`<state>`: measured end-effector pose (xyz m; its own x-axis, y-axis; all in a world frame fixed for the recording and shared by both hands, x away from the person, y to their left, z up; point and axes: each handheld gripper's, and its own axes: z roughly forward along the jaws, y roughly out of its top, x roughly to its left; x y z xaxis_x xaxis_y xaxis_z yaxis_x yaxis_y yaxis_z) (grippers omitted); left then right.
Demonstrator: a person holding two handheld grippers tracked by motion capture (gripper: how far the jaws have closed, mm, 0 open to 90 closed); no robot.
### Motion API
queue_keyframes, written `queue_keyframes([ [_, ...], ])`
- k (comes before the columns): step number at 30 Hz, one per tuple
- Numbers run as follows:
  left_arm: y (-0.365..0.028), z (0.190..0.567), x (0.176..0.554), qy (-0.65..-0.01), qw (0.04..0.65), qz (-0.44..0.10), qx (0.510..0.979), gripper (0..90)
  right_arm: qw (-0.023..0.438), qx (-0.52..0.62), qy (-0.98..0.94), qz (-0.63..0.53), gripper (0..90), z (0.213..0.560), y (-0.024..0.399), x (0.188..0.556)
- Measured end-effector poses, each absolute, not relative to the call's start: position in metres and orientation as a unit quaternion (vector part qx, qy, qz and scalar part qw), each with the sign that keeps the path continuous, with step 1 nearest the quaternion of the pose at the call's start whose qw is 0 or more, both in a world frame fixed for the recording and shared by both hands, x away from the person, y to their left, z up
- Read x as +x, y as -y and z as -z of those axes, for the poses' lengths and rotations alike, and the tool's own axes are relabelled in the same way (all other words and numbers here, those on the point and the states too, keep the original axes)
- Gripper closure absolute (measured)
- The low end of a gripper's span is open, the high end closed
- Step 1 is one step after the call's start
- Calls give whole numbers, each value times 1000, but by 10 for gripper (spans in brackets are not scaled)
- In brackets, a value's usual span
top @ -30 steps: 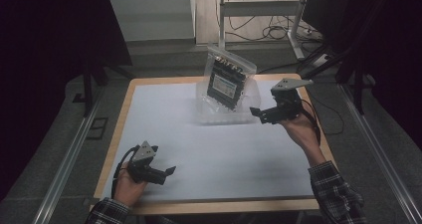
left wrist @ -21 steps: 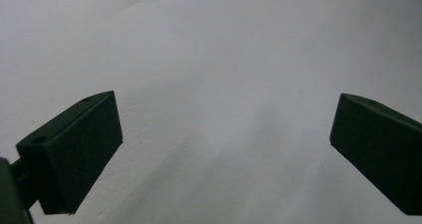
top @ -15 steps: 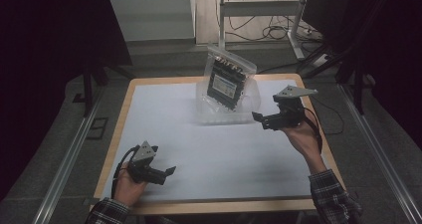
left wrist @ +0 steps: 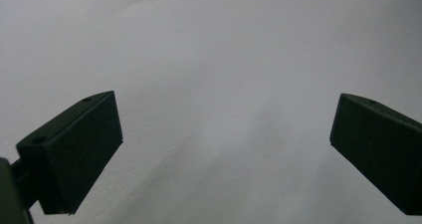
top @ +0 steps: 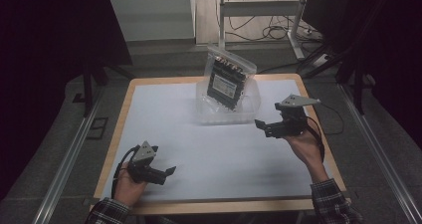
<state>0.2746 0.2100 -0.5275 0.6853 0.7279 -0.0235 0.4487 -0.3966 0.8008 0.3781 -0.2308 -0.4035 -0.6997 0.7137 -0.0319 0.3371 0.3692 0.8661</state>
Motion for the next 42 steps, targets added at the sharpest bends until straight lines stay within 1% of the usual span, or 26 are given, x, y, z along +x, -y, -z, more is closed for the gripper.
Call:
queue_keyframes([
  [17, -210, 527, 274, -359, 416, -168, 819, 0, 216, 317, -806, -451, 21, 417, 236, 355],
  [29, -210, 527, 274, -359, 416, -168, 819, 0, 206, 312, -813, -446, 11, 432, 235, 343],
  [42, -209, 527, 274, -358, 414, -169, 820, 0, 200, 316, -814, -444, 9, 452, 244, 328],
])
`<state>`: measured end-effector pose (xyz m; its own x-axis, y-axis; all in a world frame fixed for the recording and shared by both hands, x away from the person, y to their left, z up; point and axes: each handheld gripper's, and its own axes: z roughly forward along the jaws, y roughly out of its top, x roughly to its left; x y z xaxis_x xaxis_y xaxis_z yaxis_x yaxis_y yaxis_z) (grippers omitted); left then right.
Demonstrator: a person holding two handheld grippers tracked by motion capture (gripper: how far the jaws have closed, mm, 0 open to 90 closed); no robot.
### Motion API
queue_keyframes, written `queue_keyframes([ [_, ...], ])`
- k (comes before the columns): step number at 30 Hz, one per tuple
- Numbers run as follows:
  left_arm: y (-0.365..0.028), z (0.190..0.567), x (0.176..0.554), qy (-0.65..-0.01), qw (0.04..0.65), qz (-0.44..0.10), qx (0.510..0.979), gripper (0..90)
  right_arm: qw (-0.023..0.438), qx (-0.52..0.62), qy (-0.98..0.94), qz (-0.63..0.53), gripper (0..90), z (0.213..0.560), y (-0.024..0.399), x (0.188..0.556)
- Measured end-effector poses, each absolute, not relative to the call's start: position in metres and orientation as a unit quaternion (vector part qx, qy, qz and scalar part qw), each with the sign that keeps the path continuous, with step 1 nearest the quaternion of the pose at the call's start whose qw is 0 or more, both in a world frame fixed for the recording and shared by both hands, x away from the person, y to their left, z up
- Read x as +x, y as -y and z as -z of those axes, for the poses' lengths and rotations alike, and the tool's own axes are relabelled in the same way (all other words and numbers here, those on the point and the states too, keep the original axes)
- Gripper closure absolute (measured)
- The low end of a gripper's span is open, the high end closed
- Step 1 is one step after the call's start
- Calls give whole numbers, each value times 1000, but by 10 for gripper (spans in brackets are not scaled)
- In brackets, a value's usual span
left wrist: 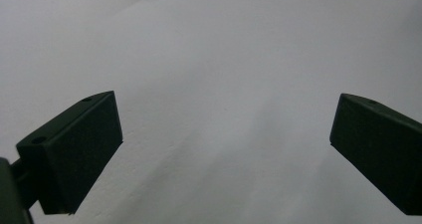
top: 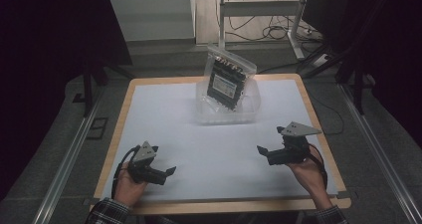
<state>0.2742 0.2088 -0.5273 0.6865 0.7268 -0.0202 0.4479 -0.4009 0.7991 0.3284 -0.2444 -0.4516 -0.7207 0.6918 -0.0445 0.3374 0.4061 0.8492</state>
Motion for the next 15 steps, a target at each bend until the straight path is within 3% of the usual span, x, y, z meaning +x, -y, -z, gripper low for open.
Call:
queue_keyframes([
  [15, -208, 528, 274, -358, 411, -169, 821, 0, 200, 319, -830, -411, 6, 480, 252, 321],
])
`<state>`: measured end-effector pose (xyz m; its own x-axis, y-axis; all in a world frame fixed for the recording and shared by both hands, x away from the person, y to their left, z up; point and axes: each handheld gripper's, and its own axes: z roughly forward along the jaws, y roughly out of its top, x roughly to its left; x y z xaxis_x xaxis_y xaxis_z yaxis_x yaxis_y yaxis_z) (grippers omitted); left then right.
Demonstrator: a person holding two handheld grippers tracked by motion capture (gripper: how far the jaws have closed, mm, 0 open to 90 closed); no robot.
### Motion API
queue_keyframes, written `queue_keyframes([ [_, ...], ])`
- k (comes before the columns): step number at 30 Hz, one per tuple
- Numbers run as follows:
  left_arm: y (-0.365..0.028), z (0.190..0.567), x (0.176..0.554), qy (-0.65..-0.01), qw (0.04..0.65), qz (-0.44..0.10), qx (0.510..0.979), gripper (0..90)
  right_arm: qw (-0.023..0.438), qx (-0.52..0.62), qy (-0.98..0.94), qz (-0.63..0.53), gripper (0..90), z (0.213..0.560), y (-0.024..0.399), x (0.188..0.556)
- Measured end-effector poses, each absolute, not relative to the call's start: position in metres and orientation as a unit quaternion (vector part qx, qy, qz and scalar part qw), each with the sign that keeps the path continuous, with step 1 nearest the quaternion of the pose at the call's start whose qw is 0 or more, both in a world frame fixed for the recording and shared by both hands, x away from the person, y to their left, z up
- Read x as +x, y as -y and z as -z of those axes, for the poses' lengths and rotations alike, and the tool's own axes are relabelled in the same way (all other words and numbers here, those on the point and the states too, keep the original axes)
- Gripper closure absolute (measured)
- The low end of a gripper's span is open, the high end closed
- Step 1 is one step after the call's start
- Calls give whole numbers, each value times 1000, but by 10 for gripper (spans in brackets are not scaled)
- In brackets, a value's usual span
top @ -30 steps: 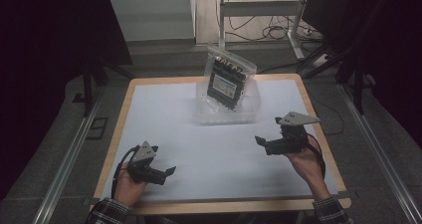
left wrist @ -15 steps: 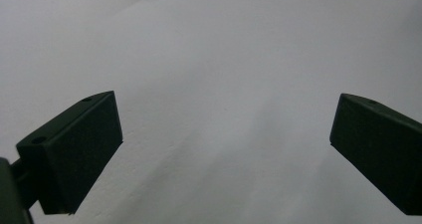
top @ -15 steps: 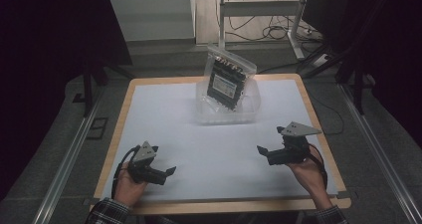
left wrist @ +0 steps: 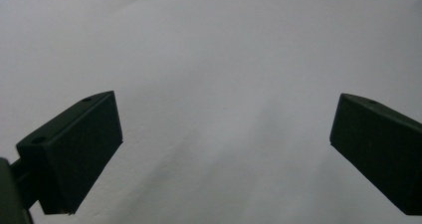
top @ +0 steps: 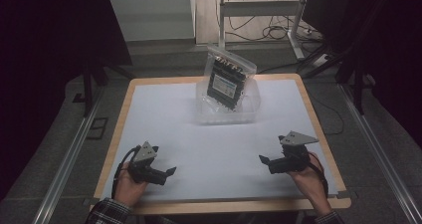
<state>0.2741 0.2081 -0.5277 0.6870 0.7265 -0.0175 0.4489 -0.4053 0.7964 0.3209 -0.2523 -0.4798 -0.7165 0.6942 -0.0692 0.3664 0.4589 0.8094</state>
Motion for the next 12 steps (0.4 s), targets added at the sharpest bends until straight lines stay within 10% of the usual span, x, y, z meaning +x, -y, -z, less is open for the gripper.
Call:
queue_keyframes([
  [12, -207, 528, 274, -358, 410, -169, 822, 0, 172, 323, -842, -396, 9, 498, 256, 325],
])
